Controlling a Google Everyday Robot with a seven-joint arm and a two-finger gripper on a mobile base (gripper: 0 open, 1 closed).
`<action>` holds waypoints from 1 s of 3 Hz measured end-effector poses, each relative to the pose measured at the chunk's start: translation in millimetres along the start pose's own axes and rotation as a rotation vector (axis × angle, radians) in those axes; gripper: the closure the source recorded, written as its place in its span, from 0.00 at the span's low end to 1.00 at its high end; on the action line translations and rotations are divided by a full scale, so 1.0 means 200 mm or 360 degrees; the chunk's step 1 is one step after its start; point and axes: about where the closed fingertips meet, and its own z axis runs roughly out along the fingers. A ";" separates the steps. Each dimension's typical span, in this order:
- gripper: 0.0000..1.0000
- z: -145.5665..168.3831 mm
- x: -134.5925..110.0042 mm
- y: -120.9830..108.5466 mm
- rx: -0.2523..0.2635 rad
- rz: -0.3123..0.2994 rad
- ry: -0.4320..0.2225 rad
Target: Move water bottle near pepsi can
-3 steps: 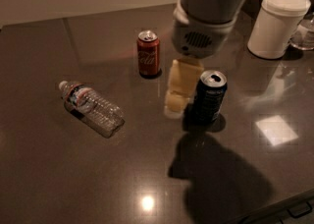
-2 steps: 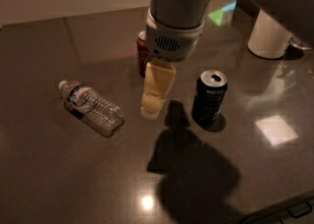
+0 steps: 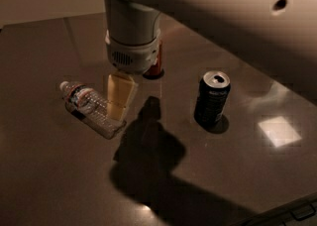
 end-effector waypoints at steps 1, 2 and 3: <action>0.00 0.12 -0.12 0.06 -0.0061 0.0036 0.0053; 0.00 0.21 -0.26 0.09 -0.0092 0.0011 0.0083; 0.00 0.28 -0.37 0.08 -0.0106 0.0004 0.0103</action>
Offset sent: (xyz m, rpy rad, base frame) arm 0.0058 0.0725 -0.0455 -0.0574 0.1106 0.0078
